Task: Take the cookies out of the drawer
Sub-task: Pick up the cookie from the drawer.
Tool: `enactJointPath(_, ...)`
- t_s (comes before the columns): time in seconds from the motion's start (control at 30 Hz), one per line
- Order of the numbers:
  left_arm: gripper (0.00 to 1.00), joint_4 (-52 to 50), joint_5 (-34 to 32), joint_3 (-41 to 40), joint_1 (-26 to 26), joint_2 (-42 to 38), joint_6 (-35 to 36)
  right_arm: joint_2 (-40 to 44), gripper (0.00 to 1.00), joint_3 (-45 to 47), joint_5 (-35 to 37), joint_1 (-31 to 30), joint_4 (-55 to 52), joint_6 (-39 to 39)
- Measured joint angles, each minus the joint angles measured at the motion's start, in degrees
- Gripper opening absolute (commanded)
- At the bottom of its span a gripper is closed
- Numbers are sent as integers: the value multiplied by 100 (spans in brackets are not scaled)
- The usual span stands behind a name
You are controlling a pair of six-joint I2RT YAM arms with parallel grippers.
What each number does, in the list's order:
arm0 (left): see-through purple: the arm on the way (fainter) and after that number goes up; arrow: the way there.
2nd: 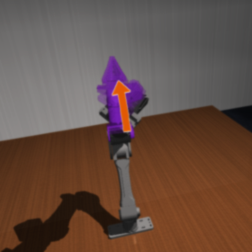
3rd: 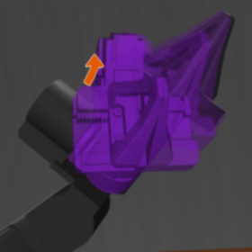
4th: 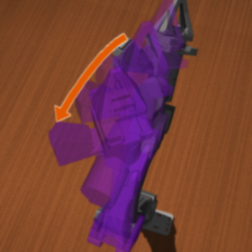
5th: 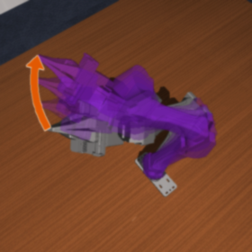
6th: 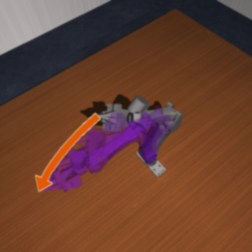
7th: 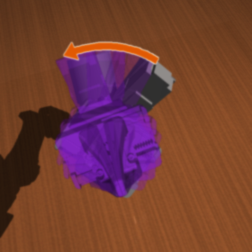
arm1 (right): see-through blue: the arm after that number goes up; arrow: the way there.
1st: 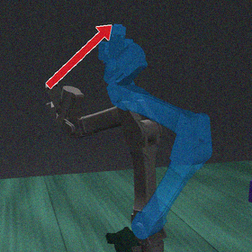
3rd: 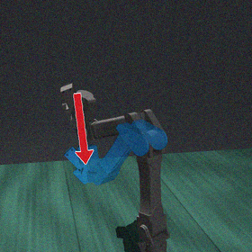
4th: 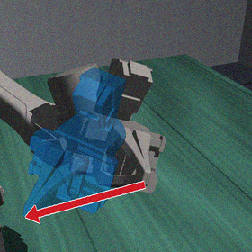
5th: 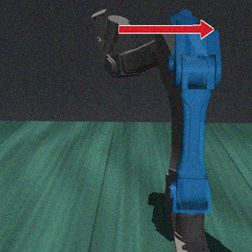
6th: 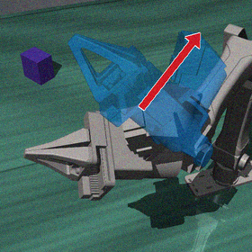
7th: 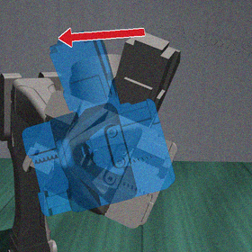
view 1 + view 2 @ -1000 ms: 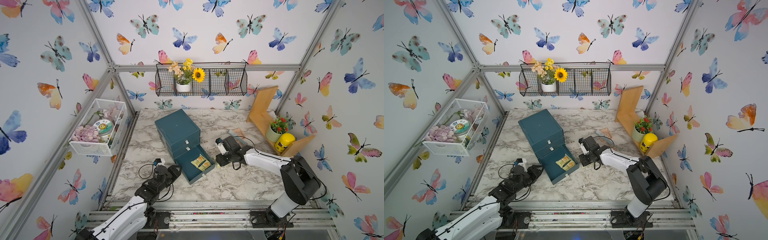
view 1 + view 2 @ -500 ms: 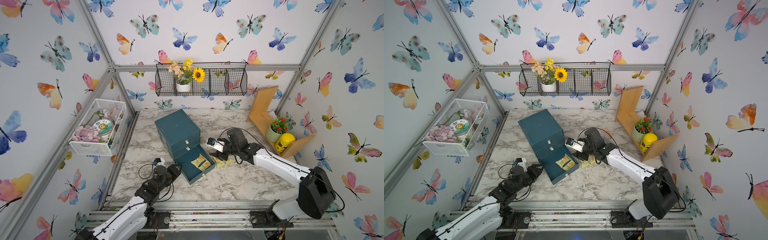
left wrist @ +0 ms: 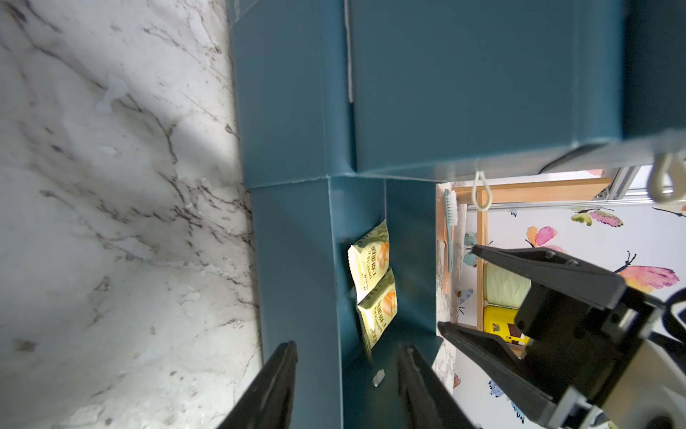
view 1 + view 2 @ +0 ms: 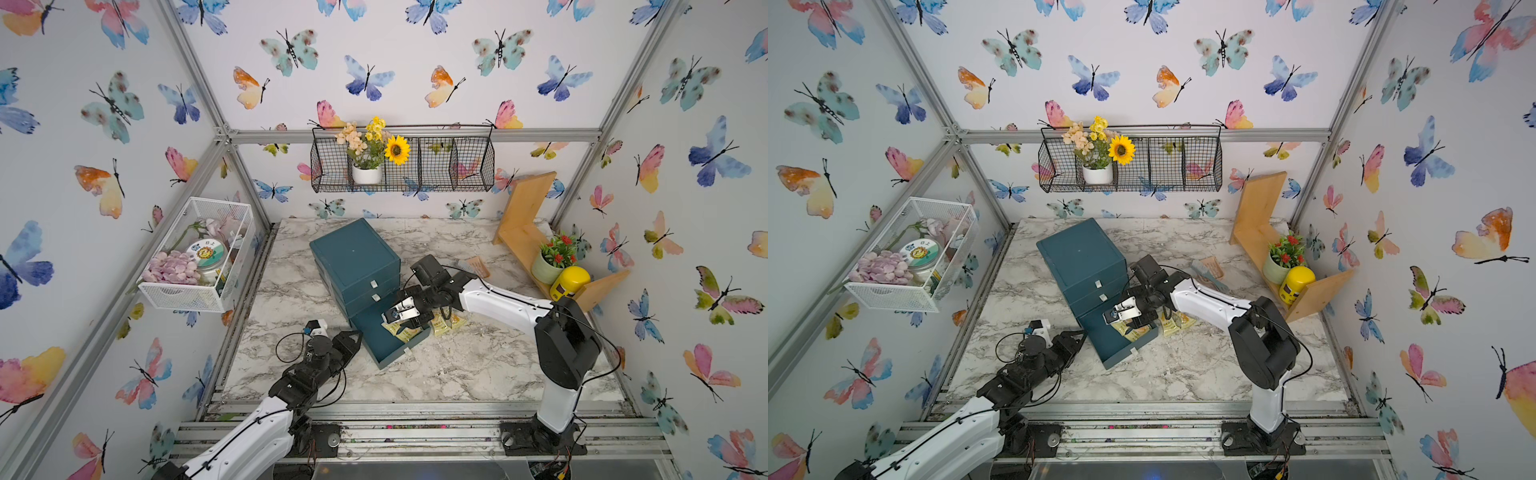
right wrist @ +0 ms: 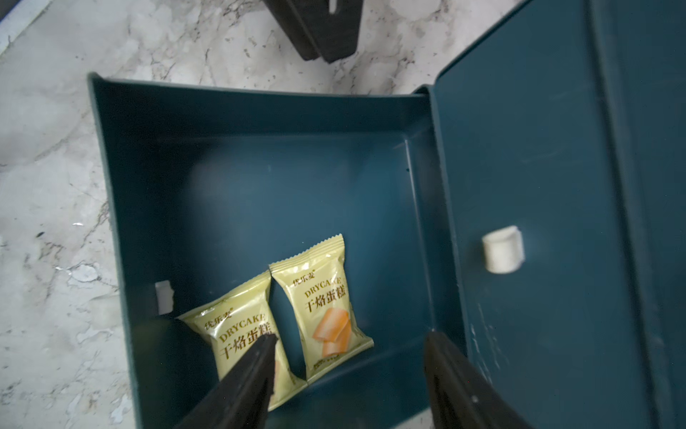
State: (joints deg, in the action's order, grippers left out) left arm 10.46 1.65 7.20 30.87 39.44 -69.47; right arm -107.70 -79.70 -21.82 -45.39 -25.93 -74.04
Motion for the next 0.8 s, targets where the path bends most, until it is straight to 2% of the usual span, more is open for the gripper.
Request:
enactJointPath(0.27,49,2,-7,-26,0,-87,-44,-516,66,-343,308,-83,-455,-354)
enactJointPath(0.8,49,-2,-11,-57,0,-111,-46,-1119,63,-846,776,-118,-719,-363)
